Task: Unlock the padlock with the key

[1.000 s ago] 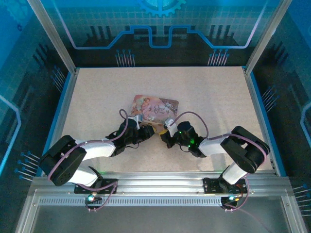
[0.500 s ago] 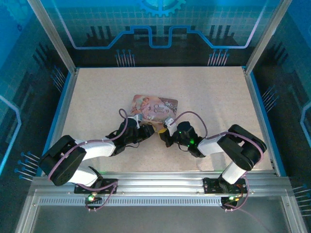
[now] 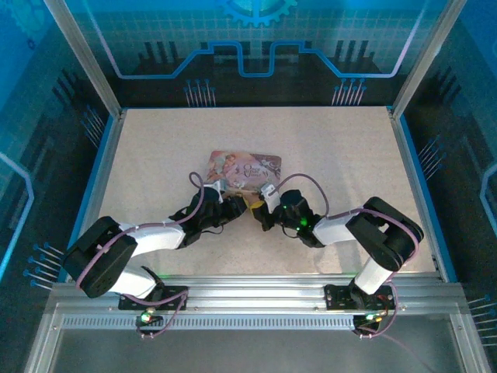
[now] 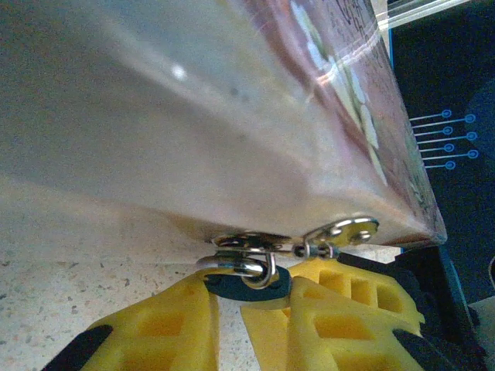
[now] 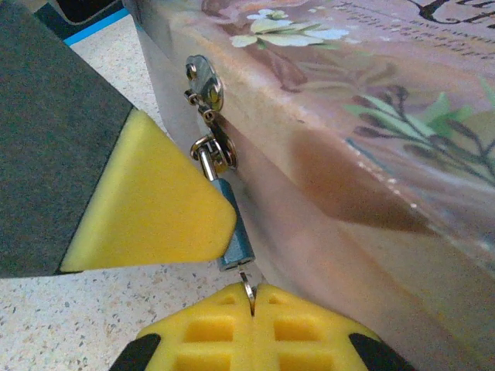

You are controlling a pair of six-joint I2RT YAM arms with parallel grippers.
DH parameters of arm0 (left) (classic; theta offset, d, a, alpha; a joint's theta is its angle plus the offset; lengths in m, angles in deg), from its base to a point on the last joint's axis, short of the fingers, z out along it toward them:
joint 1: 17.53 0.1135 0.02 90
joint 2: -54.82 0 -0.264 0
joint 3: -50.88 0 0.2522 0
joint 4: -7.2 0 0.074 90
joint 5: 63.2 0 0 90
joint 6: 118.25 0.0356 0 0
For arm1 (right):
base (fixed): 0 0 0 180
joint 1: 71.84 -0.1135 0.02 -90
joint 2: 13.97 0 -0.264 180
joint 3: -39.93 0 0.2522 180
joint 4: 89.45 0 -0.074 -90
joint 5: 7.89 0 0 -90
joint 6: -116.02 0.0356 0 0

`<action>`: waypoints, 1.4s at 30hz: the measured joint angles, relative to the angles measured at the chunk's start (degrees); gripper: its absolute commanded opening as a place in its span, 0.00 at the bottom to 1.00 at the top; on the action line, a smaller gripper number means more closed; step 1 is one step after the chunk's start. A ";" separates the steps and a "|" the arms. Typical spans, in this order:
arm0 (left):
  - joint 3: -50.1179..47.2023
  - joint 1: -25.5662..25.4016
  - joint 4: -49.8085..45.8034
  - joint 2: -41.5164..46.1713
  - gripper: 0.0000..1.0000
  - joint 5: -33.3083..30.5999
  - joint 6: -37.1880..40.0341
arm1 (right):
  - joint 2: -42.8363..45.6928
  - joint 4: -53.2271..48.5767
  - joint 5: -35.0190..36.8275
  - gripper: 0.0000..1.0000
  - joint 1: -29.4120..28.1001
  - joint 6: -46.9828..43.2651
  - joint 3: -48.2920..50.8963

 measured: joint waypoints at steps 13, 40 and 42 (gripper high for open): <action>0.07 0.00 -0.35 -0.22 0.24 -0.85 -0.15 | -0.83 -1.84 -0.37 0.03 0.00 -0.35 -1.31; -0.17 -1.55 2.49 -0.44 0.70 0.50 -0.85 | -3.67 -4.22 -3.02 0.03 1.51 -0.35 -1.14; -0.92 -1.40 1.64 2.40 0.72 0.50 -0.96 | -3.56 -5.29 -3.54 0.03 1.51 -0.33 -1.44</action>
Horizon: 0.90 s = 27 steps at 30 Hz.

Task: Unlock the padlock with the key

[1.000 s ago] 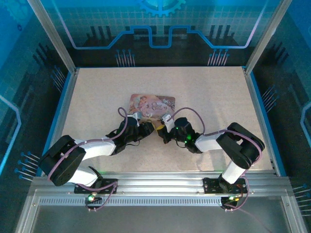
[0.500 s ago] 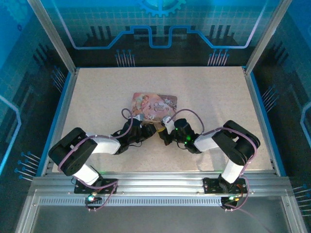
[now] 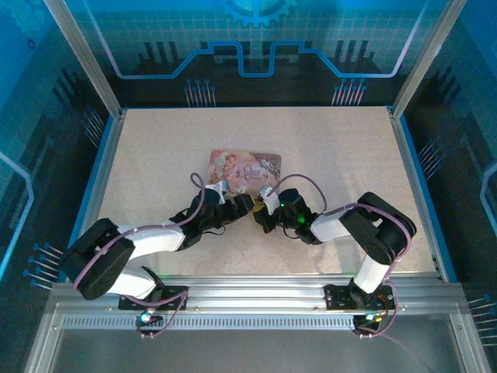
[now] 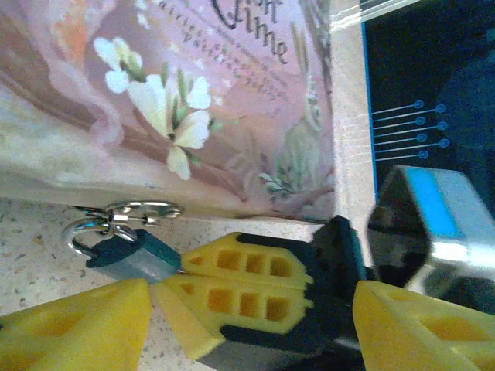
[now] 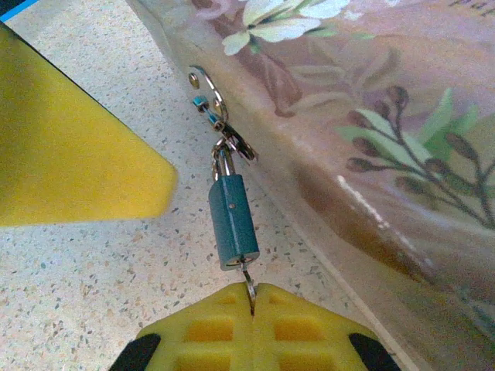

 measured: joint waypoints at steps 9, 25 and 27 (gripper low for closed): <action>-6.21 2.16 -5.95 10.62 0.72 -1.51 -3.06 | 3.04 -7.43 -2.29 0.03 0.00 2.60 -1.29; -7.98 1.60 -3.65 6.05 0.54 -1.95 -8.44 | 6.82 -18.25 -2.62 0.03 -2.12 11.15 -4.26; -8.33 1.11 -1.53 4.39 0.52 -1.95 -9.38 | 6.84 -18.47 -2.60 0.04 -2.38 12.04 -4.55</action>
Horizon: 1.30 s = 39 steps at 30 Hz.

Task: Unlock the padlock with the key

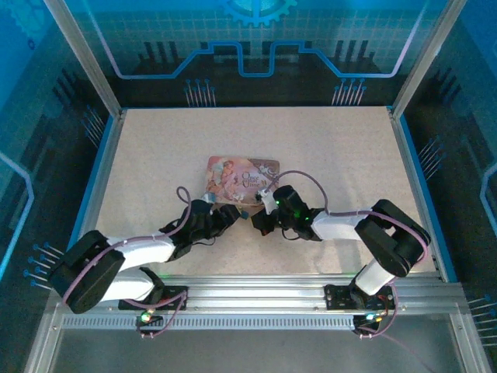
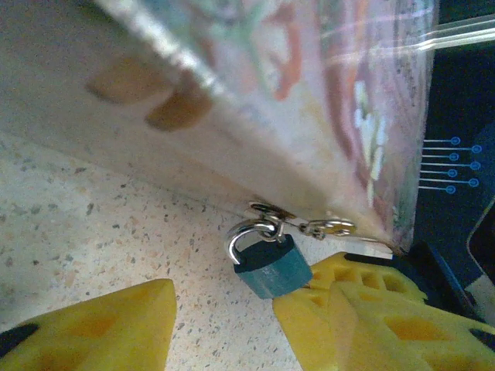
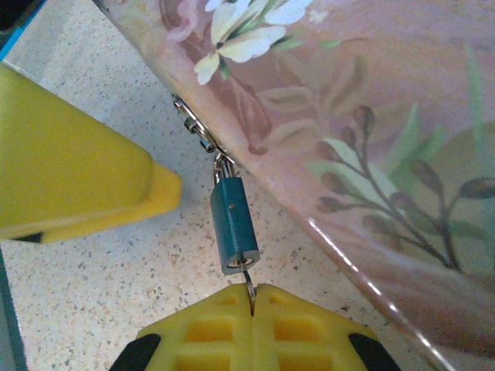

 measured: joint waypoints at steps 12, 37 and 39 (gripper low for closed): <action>-1.16 -2.01 8.52 -4.13 0.46 -1.66 -2.95 | 0.02 0.63 0.46 0.04 -1.42 8.48 -0.31; -2.19 -3.89 16.41 -8.63 0.32 -6.01 -7.69 | 0.02 1.51 1.77 0.04 -2.97 25.49 -0.70; -2.38 -3.91 16.76 -8.72 0.31 -6.01 -8.79 | 0.02 1.49 1.86 0.04 -3.04 26.40 -0.70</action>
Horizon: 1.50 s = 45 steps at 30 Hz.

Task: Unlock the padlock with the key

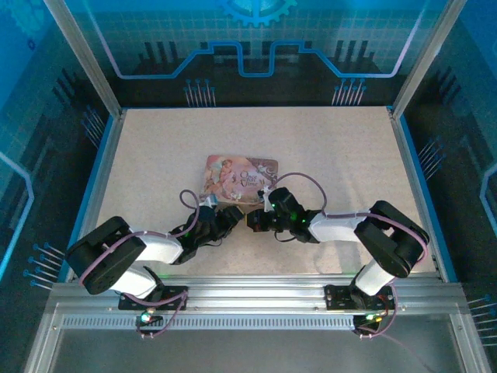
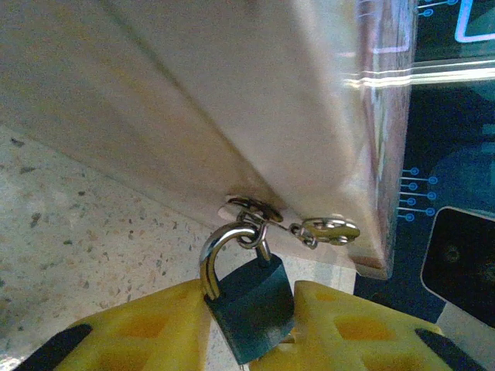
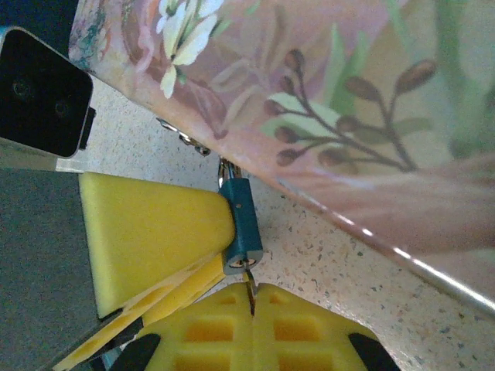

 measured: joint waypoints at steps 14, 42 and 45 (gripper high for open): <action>-0.87 -0.33 0.90 0.59 0.10 -1.42 -3.39 | -0.07 0.96 -0.02 0.11 -0.44 7.48 0.13; -1.05 -0.66 -9.25 8.41 0.10 -1.95 -3.54 | 25.07 -17.07 12.61 0.84 -1.22 -23.89 2.47; -0.55 -0.68 -11.52 9.57 0.09 -1.95 -4.24 | 27.34 -18.45 14.78 0.88 -1.18 -30.60 2.45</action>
